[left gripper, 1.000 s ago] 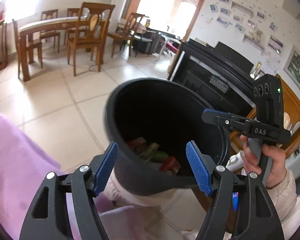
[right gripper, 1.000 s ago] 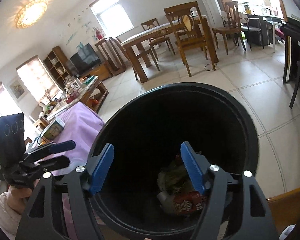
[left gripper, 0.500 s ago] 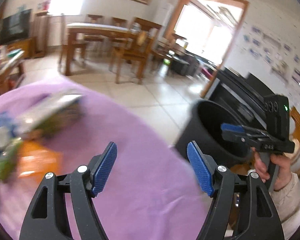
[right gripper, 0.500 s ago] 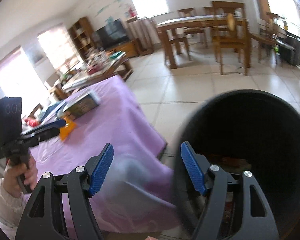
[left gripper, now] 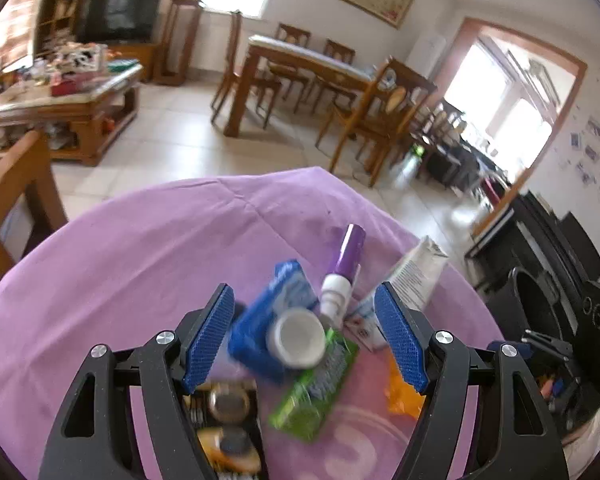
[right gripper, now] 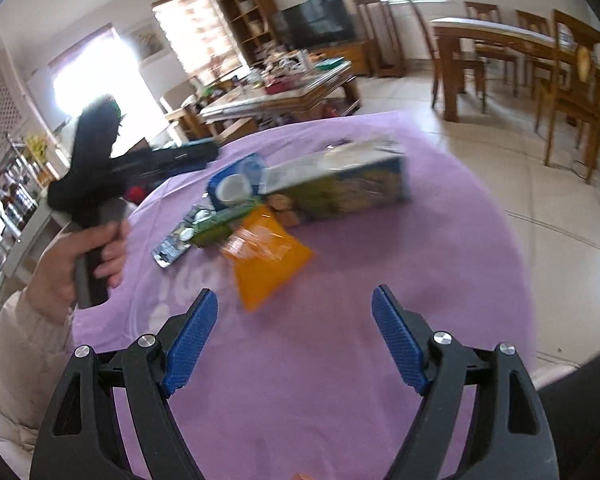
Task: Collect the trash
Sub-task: 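Grasp the orange bag with the right tool while the left tool grasps the blue wrapper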
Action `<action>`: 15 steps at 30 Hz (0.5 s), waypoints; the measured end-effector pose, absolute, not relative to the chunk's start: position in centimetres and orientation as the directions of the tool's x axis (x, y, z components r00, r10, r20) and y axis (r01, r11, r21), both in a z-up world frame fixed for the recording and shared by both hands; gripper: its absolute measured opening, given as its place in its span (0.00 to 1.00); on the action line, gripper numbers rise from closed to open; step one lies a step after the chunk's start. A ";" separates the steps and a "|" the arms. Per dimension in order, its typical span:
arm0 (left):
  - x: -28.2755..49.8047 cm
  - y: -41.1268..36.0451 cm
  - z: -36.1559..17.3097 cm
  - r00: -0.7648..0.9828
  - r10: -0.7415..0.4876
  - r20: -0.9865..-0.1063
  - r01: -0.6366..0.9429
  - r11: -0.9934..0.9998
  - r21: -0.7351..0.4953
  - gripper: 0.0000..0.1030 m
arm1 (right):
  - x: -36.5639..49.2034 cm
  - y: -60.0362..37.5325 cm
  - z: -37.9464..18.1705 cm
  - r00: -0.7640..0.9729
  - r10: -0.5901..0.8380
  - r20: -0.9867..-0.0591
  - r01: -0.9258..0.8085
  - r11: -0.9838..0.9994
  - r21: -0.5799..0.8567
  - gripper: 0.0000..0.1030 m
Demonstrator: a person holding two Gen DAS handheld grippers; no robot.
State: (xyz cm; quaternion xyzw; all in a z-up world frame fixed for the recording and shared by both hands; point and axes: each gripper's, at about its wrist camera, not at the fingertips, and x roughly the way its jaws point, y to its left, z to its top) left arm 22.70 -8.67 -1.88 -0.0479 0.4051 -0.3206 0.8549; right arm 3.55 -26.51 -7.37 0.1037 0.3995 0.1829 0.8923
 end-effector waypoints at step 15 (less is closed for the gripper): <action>25.6 -13.8 -5.1 0.381 -0.527 -0.759 0.629 0.750 -0.205 0.29 | 8.3 -21.7 -9.5 0.554 0.349 -0.756 -0.248 0.936 0.250 0.53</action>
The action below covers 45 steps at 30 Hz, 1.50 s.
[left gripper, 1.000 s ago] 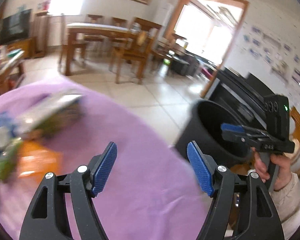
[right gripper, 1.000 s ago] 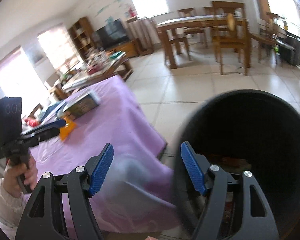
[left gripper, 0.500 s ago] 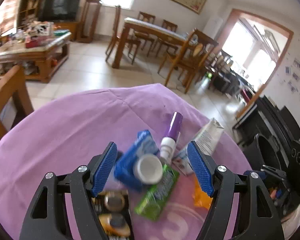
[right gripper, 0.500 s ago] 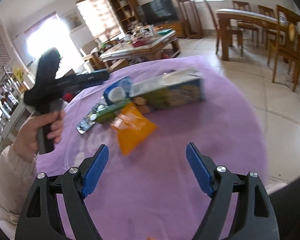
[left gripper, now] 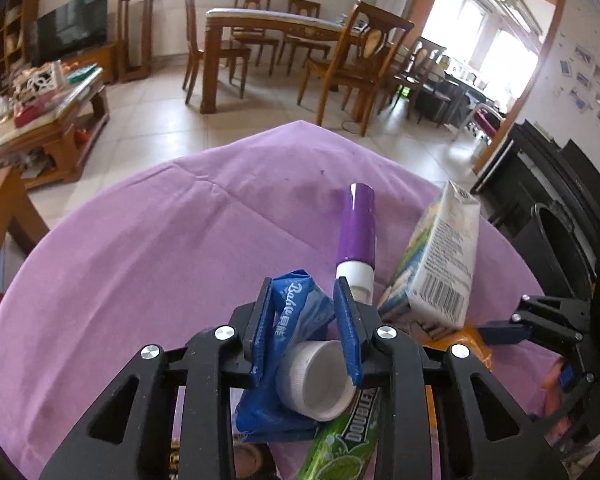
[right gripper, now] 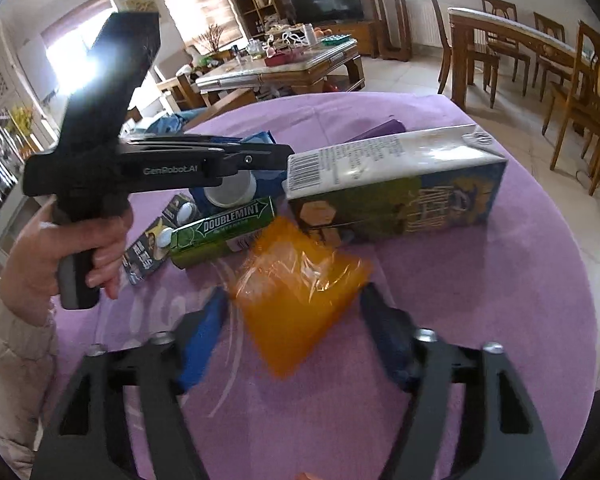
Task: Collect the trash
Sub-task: 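Grasp the orange bag with the right tool while the left tool grasps the blue wrapper, then carry the orange bag and blue wrapper over the black bin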
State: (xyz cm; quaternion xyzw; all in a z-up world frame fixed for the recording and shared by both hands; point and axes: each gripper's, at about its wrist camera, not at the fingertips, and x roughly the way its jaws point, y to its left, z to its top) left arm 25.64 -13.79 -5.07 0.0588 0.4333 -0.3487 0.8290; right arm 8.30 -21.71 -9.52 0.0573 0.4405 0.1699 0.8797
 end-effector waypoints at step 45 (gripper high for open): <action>16.9 -9.4 -5.5 0.538 -0.404 -0.740 0.524 0.848 -0.082 0.41 | -0.2 -26.4 -6.6 0.632 0.426 -0.647 -0.263 0.904 0.338 0.44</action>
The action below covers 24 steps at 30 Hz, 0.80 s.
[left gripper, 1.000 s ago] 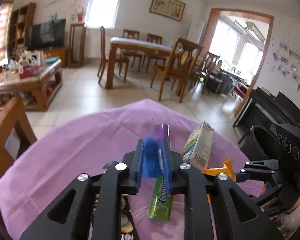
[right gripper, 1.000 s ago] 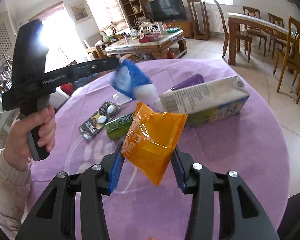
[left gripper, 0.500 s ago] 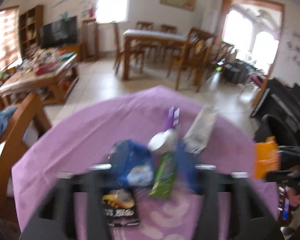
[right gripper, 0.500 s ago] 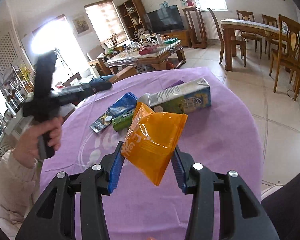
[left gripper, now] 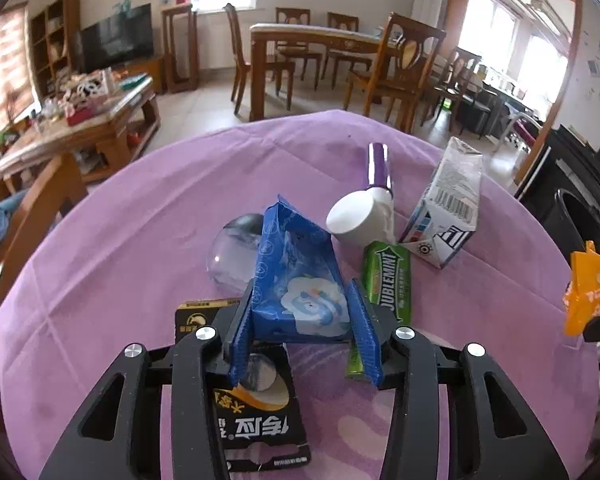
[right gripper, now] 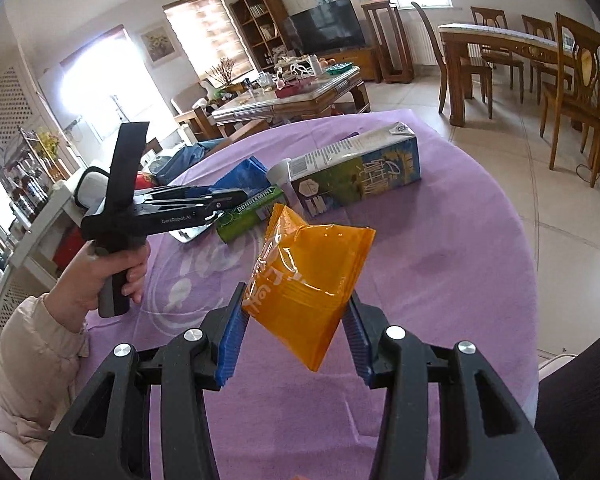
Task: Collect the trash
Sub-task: 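Carry the orange bag and blue wrapper over the black bin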
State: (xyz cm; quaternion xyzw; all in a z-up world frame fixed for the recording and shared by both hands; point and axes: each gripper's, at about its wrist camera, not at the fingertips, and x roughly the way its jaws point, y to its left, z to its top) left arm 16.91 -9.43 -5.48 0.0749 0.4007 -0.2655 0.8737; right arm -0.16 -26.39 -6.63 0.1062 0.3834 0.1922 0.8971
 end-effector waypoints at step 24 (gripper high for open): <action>3.2 -25.1 2.3 0.434 -0.708 -0.558 0.796 0.591 -0.132 0.40 | -7.5 -40.5 -3.6 0.800 0.225 -0.556 -0.035 0.943 0.332 0.44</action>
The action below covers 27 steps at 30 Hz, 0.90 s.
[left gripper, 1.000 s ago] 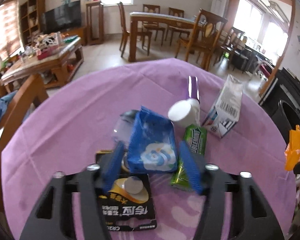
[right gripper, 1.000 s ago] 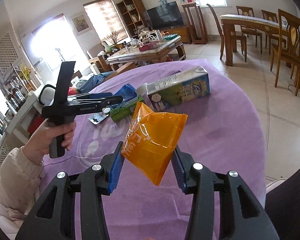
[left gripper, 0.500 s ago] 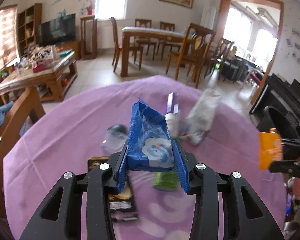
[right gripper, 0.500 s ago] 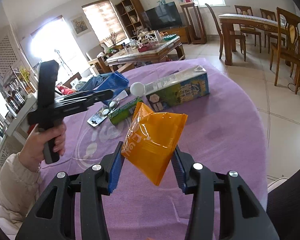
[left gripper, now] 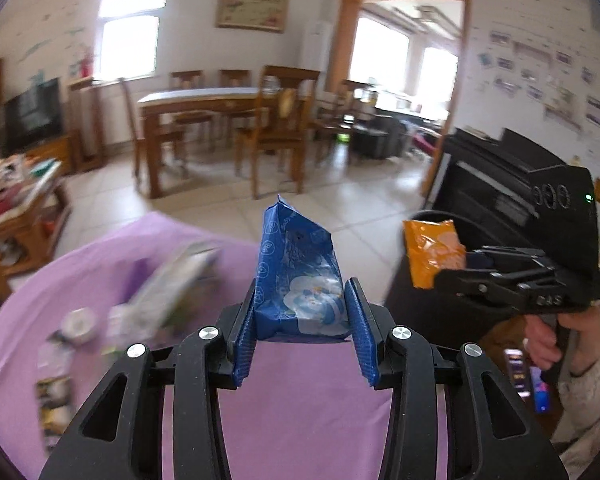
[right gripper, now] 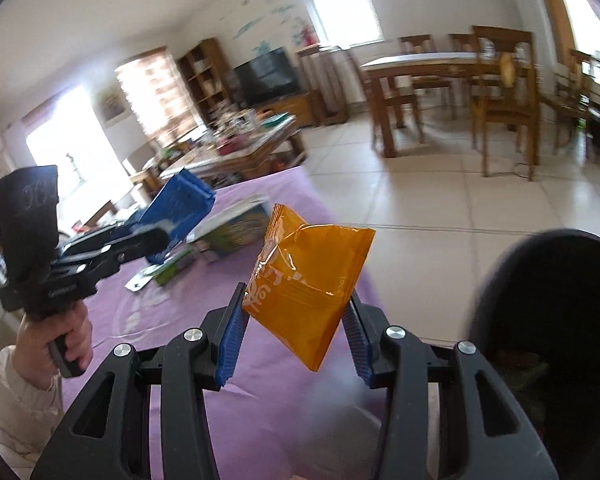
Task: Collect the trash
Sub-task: 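Carry the orange bag and blue wrapper over the black bin, then open both tools to drop the bag and wrapper into the bin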
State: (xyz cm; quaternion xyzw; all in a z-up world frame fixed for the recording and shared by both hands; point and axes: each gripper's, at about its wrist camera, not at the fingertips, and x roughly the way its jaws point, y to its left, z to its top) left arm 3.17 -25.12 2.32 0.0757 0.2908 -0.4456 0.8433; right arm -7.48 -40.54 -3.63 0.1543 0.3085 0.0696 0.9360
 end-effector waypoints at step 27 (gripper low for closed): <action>-4.2 -48.9 -5.0 0.120 -0.766 -0.631 0.918 0.327 -0.223 0.58 | -16.9 -55.0 -8.3 0.813 -0.015 -0.582 0.314 0.853 0.417 0.50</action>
